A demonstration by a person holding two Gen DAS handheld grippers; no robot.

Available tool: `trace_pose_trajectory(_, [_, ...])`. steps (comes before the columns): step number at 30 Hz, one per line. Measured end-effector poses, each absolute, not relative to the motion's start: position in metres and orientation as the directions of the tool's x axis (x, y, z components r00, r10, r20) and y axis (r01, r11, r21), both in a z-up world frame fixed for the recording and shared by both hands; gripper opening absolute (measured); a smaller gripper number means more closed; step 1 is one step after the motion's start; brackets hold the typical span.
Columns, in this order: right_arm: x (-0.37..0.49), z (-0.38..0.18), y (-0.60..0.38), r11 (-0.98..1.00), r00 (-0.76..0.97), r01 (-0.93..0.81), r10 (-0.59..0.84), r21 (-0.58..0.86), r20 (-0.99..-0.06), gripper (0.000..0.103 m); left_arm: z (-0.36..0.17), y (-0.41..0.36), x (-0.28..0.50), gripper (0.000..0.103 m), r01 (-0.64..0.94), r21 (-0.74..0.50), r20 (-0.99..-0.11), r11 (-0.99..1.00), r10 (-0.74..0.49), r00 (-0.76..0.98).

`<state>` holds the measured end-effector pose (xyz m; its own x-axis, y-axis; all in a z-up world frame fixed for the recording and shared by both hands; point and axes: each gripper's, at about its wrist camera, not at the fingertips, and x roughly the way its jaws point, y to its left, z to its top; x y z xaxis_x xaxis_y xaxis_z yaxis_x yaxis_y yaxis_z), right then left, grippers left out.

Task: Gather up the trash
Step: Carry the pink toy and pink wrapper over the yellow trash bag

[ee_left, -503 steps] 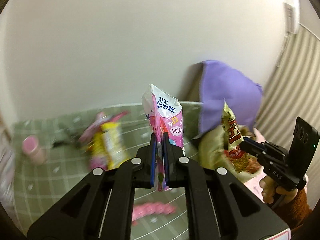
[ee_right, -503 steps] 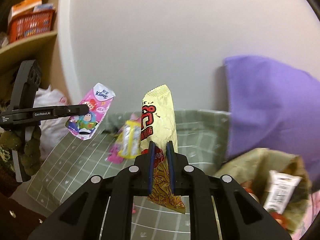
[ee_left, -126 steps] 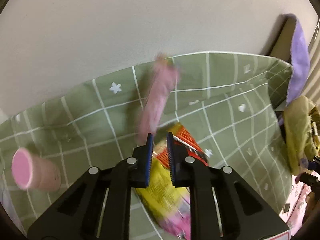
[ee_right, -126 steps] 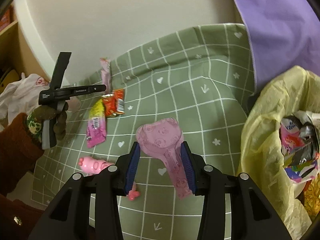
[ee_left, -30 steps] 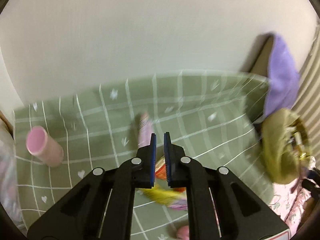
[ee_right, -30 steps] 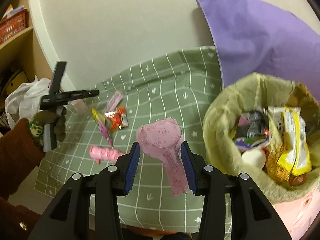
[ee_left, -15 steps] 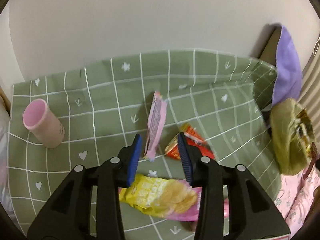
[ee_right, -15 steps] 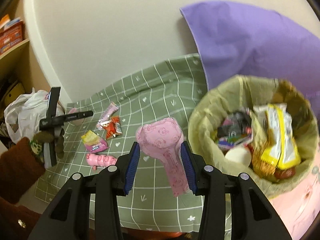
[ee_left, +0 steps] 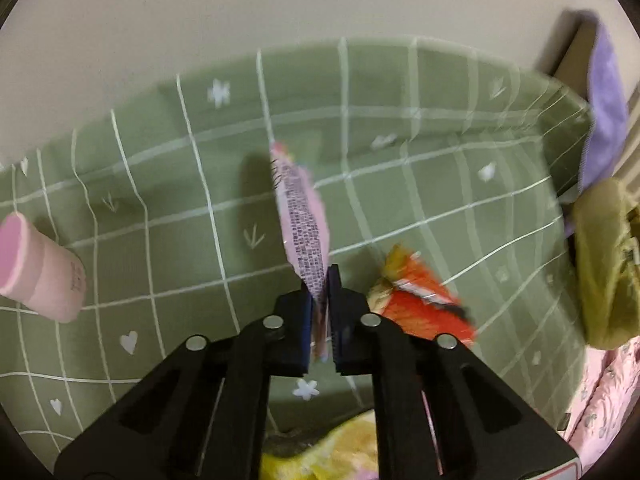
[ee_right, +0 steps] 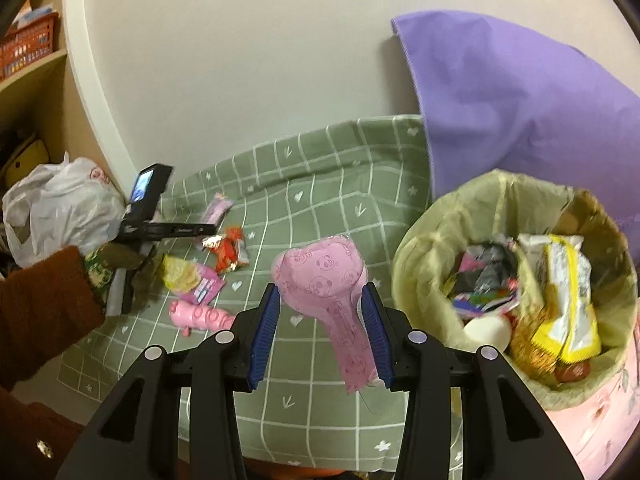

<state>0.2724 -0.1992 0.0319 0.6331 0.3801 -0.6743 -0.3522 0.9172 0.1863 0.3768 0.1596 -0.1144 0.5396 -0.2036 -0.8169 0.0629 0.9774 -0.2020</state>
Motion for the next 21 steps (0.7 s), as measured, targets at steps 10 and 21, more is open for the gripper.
trace_pose_trajectory(10, [0.284,0.068,-0.232,0.934,0.724,-0.323,0.35,0.157,-0.594,0.04,0.015,0.097,0.343,0.006,0.288,-0.268,-0.611,0.919,-0.393,0.687])
trace_pose_trajectory(21, [0.286,0.092,-0.307,0.973,0.802,-0.199,0.228,0.113,-0.552,0.04,0.061,-0.052,0.315,0.006,0.617,-0.301,-0.539,0.727,-0.663,0.52])
